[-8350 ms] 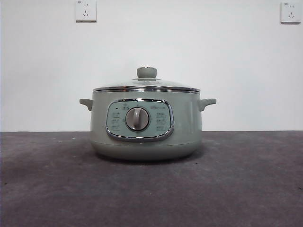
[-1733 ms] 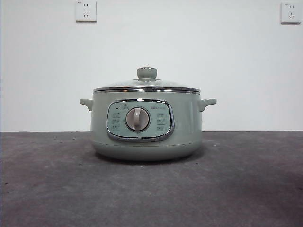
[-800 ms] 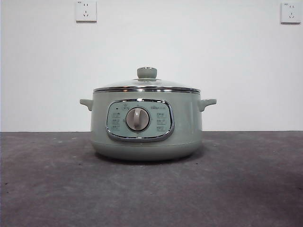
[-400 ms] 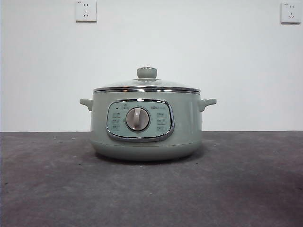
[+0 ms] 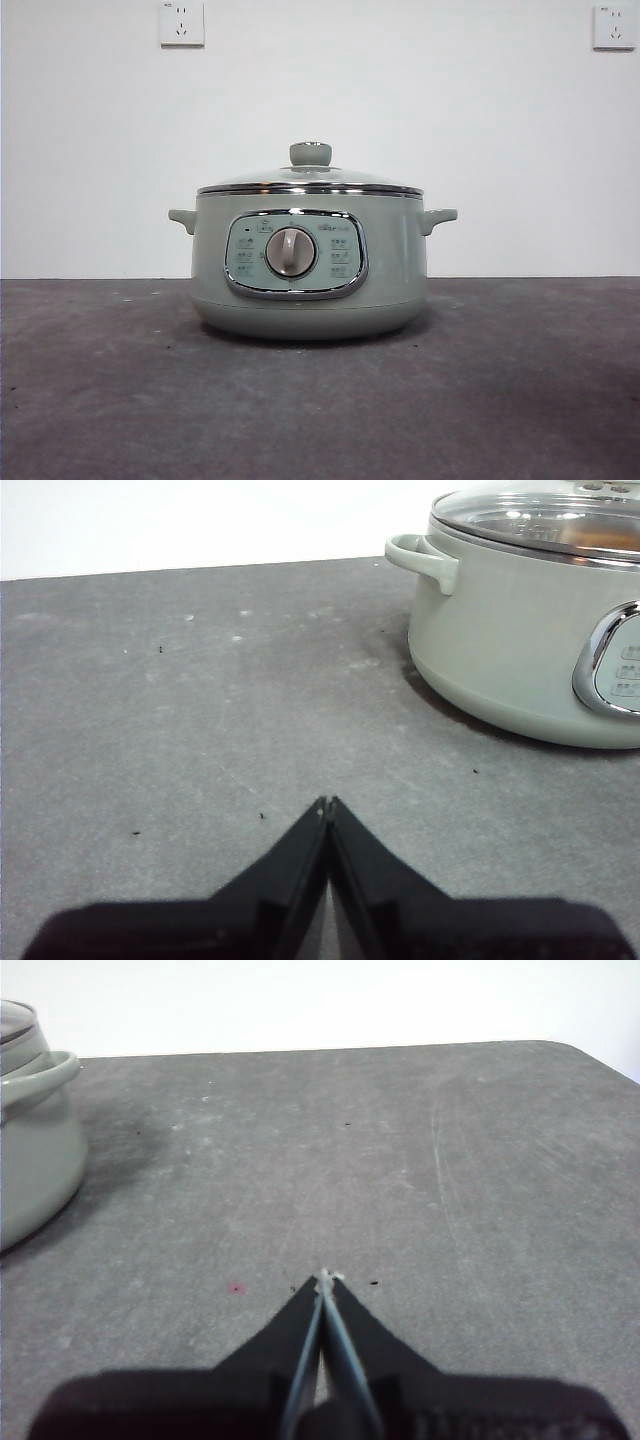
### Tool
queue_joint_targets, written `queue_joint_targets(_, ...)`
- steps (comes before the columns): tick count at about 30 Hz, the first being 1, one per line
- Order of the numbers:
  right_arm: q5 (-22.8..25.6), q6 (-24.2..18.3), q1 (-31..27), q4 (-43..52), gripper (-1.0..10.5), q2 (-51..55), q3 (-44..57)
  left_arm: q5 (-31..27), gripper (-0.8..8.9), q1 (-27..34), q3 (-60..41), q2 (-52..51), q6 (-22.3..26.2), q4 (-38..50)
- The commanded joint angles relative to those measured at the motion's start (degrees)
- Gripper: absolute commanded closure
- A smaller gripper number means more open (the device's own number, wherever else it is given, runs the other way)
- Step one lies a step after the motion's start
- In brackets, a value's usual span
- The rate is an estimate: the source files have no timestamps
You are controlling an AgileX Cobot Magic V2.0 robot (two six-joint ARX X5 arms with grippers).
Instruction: Pick up the corn,open the lid,put the corn in the pot,close the lid
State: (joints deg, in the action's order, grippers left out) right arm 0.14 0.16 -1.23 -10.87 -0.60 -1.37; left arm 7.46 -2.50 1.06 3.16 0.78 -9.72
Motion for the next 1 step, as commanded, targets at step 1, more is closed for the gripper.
queue_joint_targets(1,0.09,-0.24,-0.07,0.31,9.5,0.09,0.52,0.04,8.16,-0.07,-0.57,0.02,-0.57,0.50)
